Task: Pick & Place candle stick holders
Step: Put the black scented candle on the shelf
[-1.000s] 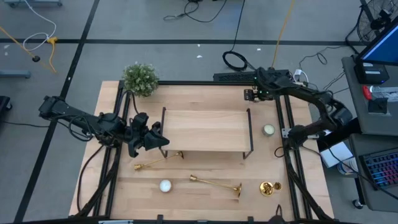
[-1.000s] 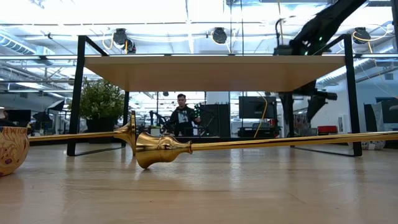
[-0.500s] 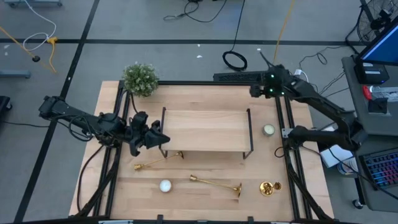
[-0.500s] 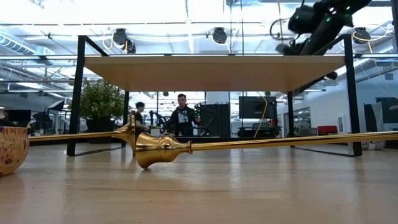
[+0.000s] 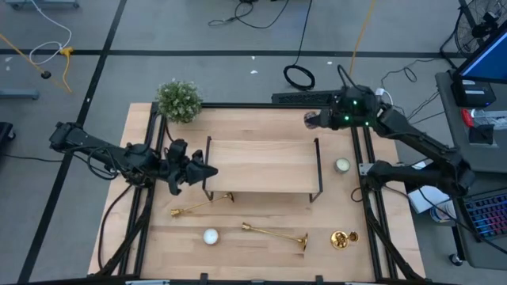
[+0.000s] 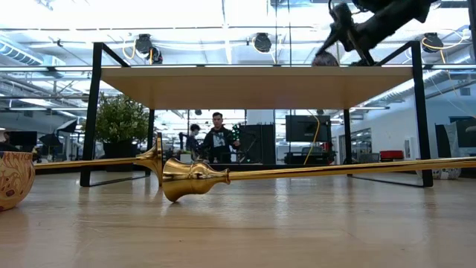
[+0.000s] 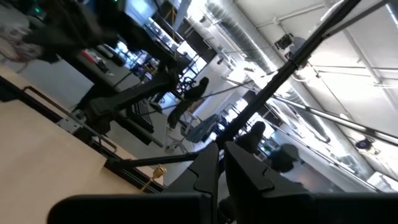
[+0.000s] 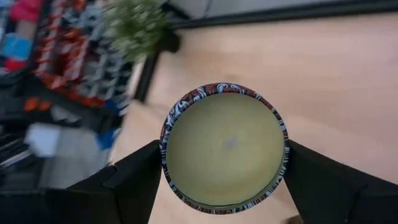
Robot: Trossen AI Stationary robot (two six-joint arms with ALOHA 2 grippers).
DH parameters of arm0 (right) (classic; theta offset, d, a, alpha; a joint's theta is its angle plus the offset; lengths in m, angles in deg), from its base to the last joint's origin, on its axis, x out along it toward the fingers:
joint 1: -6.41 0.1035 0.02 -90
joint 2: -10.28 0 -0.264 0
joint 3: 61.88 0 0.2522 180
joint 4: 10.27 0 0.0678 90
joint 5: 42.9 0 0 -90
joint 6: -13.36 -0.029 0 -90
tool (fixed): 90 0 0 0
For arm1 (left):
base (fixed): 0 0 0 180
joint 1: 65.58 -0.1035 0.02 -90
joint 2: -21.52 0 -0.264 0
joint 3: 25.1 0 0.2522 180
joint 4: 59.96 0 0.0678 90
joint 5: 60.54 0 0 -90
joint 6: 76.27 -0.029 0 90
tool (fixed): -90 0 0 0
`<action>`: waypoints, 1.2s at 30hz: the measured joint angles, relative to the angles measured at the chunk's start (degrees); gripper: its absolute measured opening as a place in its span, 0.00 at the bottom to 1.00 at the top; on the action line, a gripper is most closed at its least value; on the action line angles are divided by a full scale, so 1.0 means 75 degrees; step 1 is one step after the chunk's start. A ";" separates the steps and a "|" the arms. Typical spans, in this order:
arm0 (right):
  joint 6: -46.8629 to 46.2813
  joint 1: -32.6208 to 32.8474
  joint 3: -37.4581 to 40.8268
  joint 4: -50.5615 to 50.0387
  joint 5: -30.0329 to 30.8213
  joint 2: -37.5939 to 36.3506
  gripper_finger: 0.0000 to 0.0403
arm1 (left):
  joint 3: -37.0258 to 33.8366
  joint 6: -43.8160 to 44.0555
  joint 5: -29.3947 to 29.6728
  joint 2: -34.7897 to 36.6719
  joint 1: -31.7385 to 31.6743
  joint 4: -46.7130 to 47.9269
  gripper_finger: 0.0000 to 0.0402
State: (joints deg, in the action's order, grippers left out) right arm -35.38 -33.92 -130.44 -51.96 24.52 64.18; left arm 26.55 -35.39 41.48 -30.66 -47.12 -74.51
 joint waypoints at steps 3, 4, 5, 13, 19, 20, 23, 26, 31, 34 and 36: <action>-0.0426 0.0467 0.0000 0.0430 -0.0208 0.0002 0.73 | 0.0000 -0.0142 0.0184 0.0003 0.0000 -0.0077 0.08; -0.0571 0.0630 0.0000 0.0613 -0.0224 0.0002 0.73 | 0.0000 -0.0202 0.0222 0.0001 0.0000 -0.0108 0.08; -0.0736 0.0796 0.0000 0.0808 -0.0228 0.0002 0.73 | 0.0000 -0.0271 0.0238 0.0001 0.0000 -0.0167 0.08; -0.1980 0.2029 0.0000 0.2434 -0.0202 0.0002 0.73 | 0.0000 -0.0802 0.0420 0.0003 0.0000 -0.0475 0.08; -0.2326 0.2845 -0.0003 0.2903 0.0127 0.0002 0.73 | 0.0000 -0.0770 0.0425 0.0003 0.0000 -0.0480 0.14; -0.2328 0.2967 -0.0003 0.2934 0.0204 0.0005 0.73 | 0.0000 -0.0685 0.0424 0.0003 0.0000 -0.0469 0.17; -0.2221 0.3277 -0.0004 0.3027 0.0236 0.0026 0.73 | 0.0000 -0.0338 0.0364 0.0003 0.0000 -0.0399 0.28; -0.2283 0.3584 -0.0006 0.3058 0.0443 0.0052 0.73 | 0.0002 -0.0173 0.0110 0.0003 0.0000 -0.0383 0.42; -0.2532 0.4122 -0.0009 0.3086 0.0949 0.0095 0.73 | 0.1007 -0.1349 0.0492 -0.0304 0.0238 0.0942 0.59; -0.2680 0.4446 -0.0009 0.3131 0.1231 0.0143 0.73 | 0.2386 -0.2660 0.1144 -0.0971 0.0461 0.2452 0.63; -0.2771 0.4626 -0.0009 0.3114 0.1355 0.0154 0.73 | 0.3395 -0.3442 0.1642 -0.1568 0.0536 0.3617 0.64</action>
State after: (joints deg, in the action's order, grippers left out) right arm -56.16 0.78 -130.51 -28.61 34.68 65.33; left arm 52.01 -61.20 53.80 -42.42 -43.10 -47.39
